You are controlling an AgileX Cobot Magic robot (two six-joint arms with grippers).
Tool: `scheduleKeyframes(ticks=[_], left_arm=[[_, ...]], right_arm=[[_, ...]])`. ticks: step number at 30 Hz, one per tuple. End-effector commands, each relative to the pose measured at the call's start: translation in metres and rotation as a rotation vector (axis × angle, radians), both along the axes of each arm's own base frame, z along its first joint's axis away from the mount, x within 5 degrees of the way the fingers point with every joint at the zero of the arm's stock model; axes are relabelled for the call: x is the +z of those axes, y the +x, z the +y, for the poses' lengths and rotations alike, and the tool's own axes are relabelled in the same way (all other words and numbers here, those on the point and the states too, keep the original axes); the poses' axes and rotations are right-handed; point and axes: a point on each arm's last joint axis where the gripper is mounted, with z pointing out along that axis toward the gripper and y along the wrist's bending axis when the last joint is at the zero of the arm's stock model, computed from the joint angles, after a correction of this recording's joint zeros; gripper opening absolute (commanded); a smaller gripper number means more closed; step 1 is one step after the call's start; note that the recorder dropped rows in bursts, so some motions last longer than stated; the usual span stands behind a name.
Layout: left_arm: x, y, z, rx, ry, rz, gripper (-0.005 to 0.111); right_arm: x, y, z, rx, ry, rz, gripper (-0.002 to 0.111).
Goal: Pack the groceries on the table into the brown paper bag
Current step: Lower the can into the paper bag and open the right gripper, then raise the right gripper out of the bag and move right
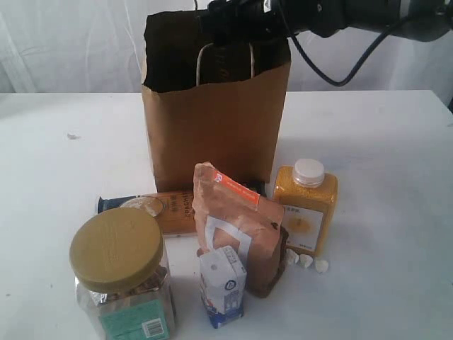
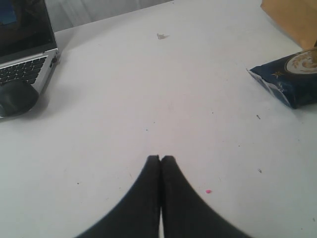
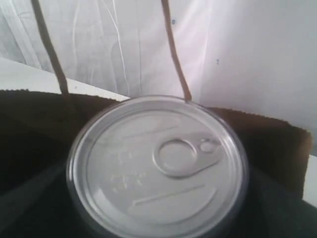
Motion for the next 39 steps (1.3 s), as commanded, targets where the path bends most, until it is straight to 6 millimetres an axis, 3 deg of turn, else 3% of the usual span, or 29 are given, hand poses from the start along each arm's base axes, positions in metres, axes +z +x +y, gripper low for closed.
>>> scheduleKeyframes(ticks=[1,11,19,31,34,39], left_arm=[[-0.001,0.0,0.0,0.003,-0.003,-0.003,0.0],[-0.001,0.0,0.0,0.003,-0.003,-0.003,0.0],[-0.001,0.0,0.0,0.003,-0.003,-0.003,0.0],[-0.001,0.0,0.0,0.003,-0.003,-0.003,0.0],[-0.001,0.0,0.0,0.003,-0.003,-0.003,0.0],[-0.001,0.0,0.0,0.003,-0.003,-0.003,0.0]], right_arm=[[0.01,0.0,-0.002,0.004,0.013,-0.046,0.074],[0.009,0.0,-0.003,-0.003,0.003,-0.026,0.074],[0.004,-0.002,-0.006,-0.023,-0.03,0.026,0.091],[0.003,-0.002,-0.006,-0.024,-0.035,0.03,0.091],[0.014,-0.003,-0.005,-0.005,0.004,-0.034,0.091],[0.051,-0.015,-0.008,0.029,0.095,-0.183,0.091]])
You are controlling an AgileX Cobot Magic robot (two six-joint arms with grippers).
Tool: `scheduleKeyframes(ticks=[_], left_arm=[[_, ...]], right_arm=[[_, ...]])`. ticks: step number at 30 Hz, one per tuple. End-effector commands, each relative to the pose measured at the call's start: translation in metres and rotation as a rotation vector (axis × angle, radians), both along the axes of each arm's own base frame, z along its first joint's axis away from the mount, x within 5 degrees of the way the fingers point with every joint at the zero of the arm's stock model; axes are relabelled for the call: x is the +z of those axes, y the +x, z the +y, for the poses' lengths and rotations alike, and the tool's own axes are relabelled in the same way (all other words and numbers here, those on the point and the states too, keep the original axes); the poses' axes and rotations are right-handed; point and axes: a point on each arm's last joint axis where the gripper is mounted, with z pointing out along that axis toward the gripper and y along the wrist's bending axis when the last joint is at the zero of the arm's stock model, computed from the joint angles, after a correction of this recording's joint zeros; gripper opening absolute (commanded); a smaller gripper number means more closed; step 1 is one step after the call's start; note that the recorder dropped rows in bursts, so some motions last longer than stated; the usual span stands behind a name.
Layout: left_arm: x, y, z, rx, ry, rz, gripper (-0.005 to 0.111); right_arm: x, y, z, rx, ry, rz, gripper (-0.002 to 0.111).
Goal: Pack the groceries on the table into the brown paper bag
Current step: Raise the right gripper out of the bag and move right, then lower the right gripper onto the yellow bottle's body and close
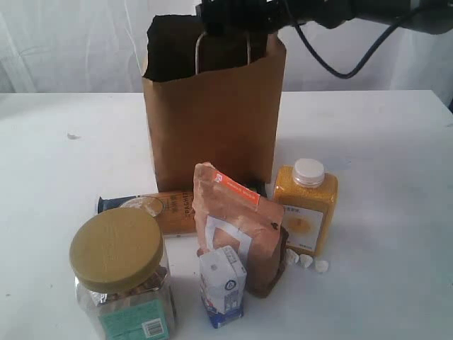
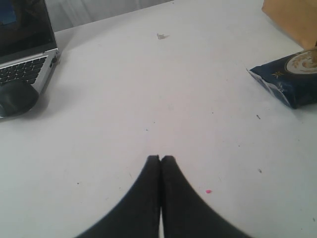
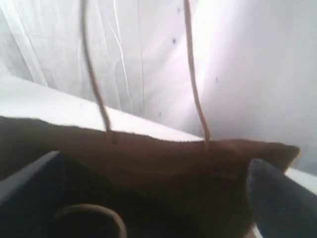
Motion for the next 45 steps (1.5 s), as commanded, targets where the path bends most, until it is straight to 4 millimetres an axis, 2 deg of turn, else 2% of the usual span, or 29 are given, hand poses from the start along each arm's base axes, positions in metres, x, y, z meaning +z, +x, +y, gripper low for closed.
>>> scheduleKeyframes(ticks=[1,6,11,14,17,23,25,29,33,34,37,39,45], left_arm=[[-0.001,0.0,0.0,0.003,-0.003,-0.003,0.0],[-0.001,0.0,0.0,0.003,-0.003,-0.003,0.0],[-0.001,0.0,0.0,0.003,-0.003,-0.003,0.0],[-0.001,0.0,0.0,0.003,-0.003,-0.003,0.0],[-0.001,0.0,0.0,0.003,-0.003,-0.003,0.0],[-0.001,0.0,0.0,0.003,-0.003,-0.003,0.0],[-0.001,0.0,0.0,0.003,-0.003,-0.003,0.0],[-0.001,0.0,0.0,0.003,-0.003,-0.003,0.0],[-0.001,0.0,0.0,0.003,-0.003,-0.003,0.0],[-0.001,0.0,0.0,0.003,-0.003,-0.003,0.0],[-0.001,0.0,0.0,0.003,-0.003,-0.003,0.0],[-0.001,0.0,0.0,0.003,-0.003,-0.003,0.0],[-0.001,0.0,0.0,0.003,-0.003,-0.003,0.0]], right_arm=[[0.041,-0.014,-0.008,0.021,0.074,-0.144,0.091],[0.059,-0.028,-0.018,0.001,0.073,-0.139,0.091],[0.072,-0.046,-0.028,-0.031,0.146,-0.025,0.091],[0.079,-0.06,-0.037,-0.029,0.057,0.005,0.091],[0.084,-0.078,-0.05,-0.012,-0.105,0.054,0.091],[0.083,-0.118,-0.079,0.053,-0.44,0.253,0.091],[0.077,-0.127,-0.087,0.076,-0.545,0.35,0.091],[0.069,-0.13,-0.089,0.124,-0.626,0.366,0.091],[0.033,-0.13,-0.09,0.2,-0.746,0.449,0.091],[0.02,-0.127,-0.088,0.236,-0.774,0.428,0.091],[0.0,-0.12,-0.082,0.276,-0.776,0.336,0.091],[-0.023,-0.125,-0.082,0.359,-0.838,0.379,0.091],[-0.05,-0.135,-0.069,0.55,-0.762,0.365,0.091]])
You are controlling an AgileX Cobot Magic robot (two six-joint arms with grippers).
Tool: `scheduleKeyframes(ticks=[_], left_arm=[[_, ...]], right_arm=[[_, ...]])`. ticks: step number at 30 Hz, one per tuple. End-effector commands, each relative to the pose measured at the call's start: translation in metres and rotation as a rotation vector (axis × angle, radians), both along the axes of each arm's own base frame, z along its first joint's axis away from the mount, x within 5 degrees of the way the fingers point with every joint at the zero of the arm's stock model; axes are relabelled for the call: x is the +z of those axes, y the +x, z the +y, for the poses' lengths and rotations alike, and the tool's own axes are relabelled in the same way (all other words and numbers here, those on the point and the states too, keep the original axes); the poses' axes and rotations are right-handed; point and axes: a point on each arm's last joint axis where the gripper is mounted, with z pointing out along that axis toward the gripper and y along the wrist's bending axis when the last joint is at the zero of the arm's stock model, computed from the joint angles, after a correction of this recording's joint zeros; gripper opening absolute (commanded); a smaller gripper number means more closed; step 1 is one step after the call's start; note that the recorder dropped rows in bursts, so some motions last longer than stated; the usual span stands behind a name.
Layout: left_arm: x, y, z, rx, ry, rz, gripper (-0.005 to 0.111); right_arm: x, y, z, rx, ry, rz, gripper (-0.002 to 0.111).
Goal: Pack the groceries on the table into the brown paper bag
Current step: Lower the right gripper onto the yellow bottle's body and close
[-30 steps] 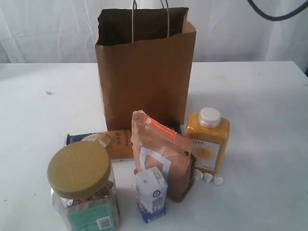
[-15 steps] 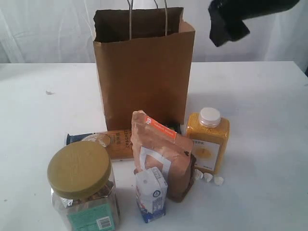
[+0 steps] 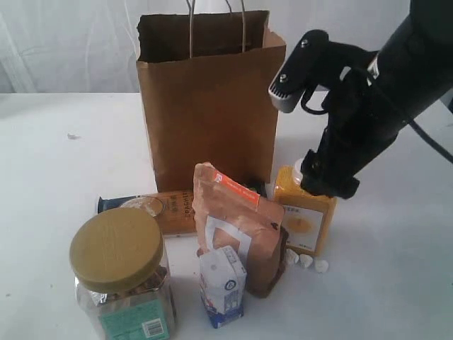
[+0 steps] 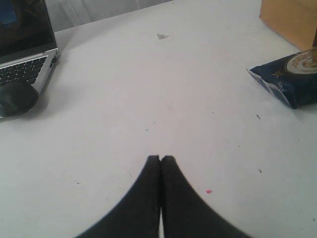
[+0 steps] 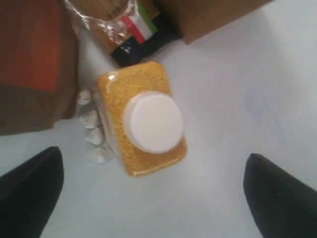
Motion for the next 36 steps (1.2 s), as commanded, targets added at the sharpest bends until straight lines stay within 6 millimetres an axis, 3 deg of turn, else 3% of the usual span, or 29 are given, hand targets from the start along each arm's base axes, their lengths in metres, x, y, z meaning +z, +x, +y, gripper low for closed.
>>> scheduleKeyframes(ticks=[1,6,20,31,36], left_arm=[[-0.001,0.0,0.0,0.003,-0.003,-0.003,0.0],[-0.001,0.0,0.0,0.003,-0.003,-0.003,0.0],[-0.001,0.0,0.0,0.003,-0.003,-0.003,0.0],[-0.001,0.0,0.0,0.003,-0.003,-0.003,0.0],[-0.001,0.0,0.0,0.003,-0.003,-0.003,0.0]], right_arm=[[-0.012,-0.002,0.005,0.089,0.043,-0.015,0.091],[-0.024,0.008,0.004,0.032,0.066,-0.134,0.09],[-0.08,0.029,0.016,-0.002,0.017,0.006,0.086],[-0.089,0.035,0.02,-0.058,0.054,0.007,0.086],[-0.088,0.035,0.02,-0.085,0.072,0.006,0.073]])
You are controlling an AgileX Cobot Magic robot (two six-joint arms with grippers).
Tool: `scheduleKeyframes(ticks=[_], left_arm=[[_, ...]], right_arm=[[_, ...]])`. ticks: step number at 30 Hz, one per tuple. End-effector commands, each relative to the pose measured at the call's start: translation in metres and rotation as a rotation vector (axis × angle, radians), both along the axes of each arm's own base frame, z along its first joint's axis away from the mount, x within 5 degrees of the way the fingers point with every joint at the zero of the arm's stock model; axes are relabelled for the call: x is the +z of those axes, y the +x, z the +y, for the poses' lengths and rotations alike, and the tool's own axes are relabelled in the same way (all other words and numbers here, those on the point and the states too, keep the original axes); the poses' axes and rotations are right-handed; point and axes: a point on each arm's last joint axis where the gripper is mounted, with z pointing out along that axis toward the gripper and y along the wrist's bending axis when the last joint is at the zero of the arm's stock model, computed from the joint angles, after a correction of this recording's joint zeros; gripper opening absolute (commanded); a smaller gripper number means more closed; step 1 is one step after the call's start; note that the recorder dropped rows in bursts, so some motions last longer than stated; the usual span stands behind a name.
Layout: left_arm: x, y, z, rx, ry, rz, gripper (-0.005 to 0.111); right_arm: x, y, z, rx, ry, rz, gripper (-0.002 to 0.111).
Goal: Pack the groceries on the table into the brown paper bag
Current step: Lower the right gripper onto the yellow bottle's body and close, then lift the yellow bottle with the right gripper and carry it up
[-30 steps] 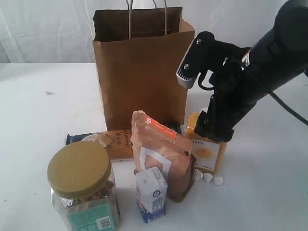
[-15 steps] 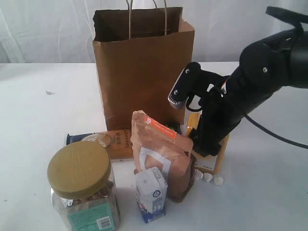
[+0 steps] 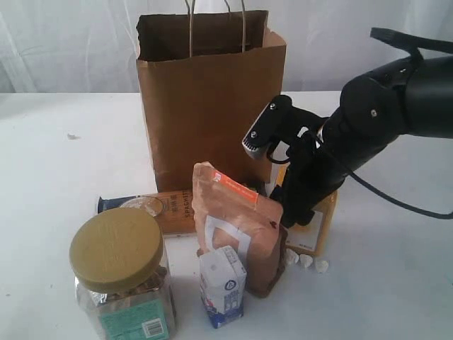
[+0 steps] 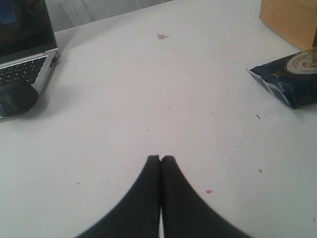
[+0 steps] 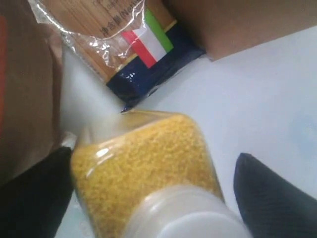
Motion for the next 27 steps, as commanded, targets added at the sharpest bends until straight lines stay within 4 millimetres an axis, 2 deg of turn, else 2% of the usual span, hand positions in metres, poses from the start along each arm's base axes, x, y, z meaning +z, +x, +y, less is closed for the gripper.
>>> scheduleKeyframes(ticks=[1,12,23,27], left_arm=[[-0.001,0.0,0.0,0.003,-0.003,-0.003,0.0],[-0.001,0.0,0.0,0.003,-0.003,-0.003,0.0],[-0.001,0.0,0.0,0.003,-0.003,-0.003,0.0],[-0.001,0.0,0.0,0.003,-0.003,-0.003,0.0]], right_arm=[[0.0,0.002,-0.001,-0.039,0.027,-0.005,0.071],[-0.002,-0.002,-0.004,-0.066,0.001,0.033,0.068],[-0.016,-0.007,-0.01,-0.085,-0.023,0.04,0.068],[-0.016,-0.007,-0.01,-0.107,-0.008,0.039,0.058]])
